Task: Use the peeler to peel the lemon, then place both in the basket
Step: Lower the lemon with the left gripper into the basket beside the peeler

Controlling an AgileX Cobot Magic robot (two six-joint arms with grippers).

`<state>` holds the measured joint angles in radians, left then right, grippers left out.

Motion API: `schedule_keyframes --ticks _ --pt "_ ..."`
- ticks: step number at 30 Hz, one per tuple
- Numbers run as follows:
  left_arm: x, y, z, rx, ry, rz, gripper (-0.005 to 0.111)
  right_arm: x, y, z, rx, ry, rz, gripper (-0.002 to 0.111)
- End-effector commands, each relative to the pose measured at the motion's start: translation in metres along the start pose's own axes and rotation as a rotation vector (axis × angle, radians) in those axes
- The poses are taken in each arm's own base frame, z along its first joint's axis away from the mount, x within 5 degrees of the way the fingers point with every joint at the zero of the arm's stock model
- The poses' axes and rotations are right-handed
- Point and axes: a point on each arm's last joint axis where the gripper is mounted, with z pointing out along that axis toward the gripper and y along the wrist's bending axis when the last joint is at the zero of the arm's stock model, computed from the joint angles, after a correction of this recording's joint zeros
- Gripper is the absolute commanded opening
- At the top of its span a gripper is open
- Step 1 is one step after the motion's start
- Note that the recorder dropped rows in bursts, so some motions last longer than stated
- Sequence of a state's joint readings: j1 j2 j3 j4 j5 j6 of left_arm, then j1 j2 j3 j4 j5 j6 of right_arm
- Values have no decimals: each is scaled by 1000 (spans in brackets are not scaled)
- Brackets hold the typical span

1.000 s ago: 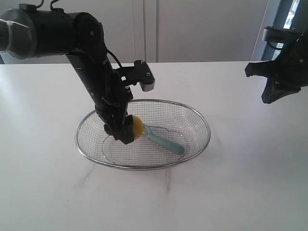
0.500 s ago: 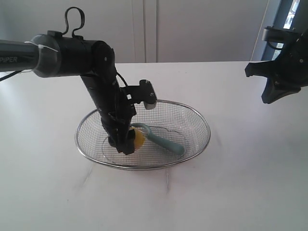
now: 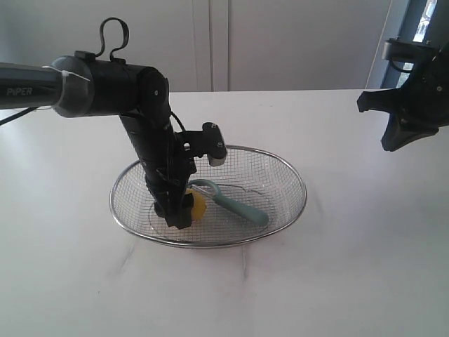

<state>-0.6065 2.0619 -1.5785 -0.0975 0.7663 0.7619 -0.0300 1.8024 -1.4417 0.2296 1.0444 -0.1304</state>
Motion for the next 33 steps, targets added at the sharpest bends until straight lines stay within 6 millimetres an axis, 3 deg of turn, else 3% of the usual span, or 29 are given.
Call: schedule_keyframes --ticks 1,5,8,17,33 --pt "-2 -2 -4 4 -5 6 50 0 -3 -5 3 -16 12 0" --pt "-2 -2 -4 3 -3 3 69 0 -3 -5 3 -16 12 0" --pt "-2 -2 -4 6 -1 3 75 0 -3 -5 3 -16 12 0" --pt "-1 -2 -7 0 7 8 75 0 -3 -5 3 -16 12 0" --pt "-1 -8 -51 -61 -19 -22 75 0 -3 -5 3 -16 12 0"
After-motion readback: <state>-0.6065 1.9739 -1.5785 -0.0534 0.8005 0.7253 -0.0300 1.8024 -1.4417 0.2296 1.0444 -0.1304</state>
